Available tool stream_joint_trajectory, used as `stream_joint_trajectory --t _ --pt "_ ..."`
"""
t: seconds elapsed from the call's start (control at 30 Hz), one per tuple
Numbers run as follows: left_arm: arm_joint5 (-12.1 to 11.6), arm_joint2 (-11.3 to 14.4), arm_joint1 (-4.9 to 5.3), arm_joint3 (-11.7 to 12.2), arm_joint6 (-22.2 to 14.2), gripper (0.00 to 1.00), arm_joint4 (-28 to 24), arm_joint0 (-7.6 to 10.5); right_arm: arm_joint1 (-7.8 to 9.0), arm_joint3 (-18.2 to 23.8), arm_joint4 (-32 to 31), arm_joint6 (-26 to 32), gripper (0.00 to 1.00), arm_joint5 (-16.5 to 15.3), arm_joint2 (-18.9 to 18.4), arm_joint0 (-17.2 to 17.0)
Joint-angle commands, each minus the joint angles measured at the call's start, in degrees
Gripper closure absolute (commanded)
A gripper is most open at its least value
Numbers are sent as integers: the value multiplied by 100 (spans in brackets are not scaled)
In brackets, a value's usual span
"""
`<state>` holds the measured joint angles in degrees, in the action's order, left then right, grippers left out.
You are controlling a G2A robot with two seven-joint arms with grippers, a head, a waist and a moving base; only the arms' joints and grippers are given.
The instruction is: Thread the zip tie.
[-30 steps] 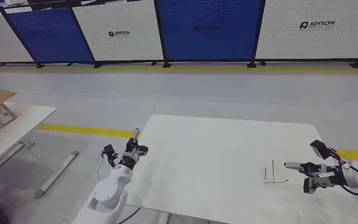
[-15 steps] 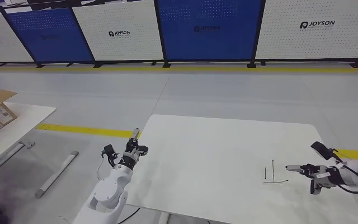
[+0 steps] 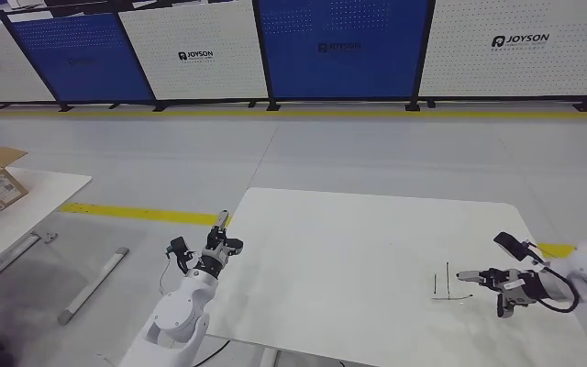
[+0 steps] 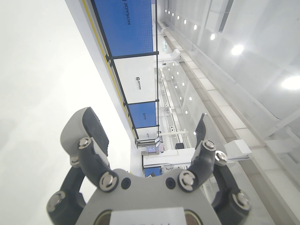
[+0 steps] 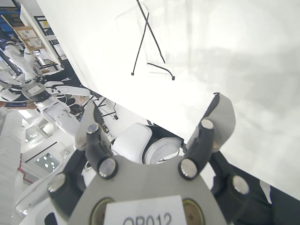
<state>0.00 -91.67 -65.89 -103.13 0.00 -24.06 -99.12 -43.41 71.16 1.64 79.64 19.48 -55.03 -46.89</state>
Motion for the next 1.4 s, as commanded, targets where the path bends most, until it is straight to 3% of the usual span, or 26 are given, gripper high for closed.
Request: stream_joint_trajectory --t 0.0,0.2,0.3,0.8,0.87,1.07,1.17,1.2,1.37 --pt "0 0 0 0 0 0 0 0 -3 10 -30 -21 0 -16 18 -9" --pt "0 0 0 0 0 0 0 0 -128 20 -559 -229 0 -1 411 205" --pt "0 0 0 0 0 0 0 0 -206 -148 -545 -171 0 -184 550 345" --pt "0 0 0 0 0 0 0 0 -208 -195 -655 -276 0 -160 565 356" --pt "0 0 0 0 0 0 0 0 -204 -7 -849 -531 0 -69 589 272" --pt "0 0 0 0 0 0 0 0 -72 307 -1010 -291 0 -114 313 161" --pt "0 0 0 0 0 0 0 0 -34 401 -1086 -128 45 -102 262 109" --pt "0 0 0 0 0 0 0 0 -30 410 -1117 -46 51 -82 273 104" --pt "0 0 0 0 0 0 0 0 -74 290 -1154 0 58 -39 418 154"
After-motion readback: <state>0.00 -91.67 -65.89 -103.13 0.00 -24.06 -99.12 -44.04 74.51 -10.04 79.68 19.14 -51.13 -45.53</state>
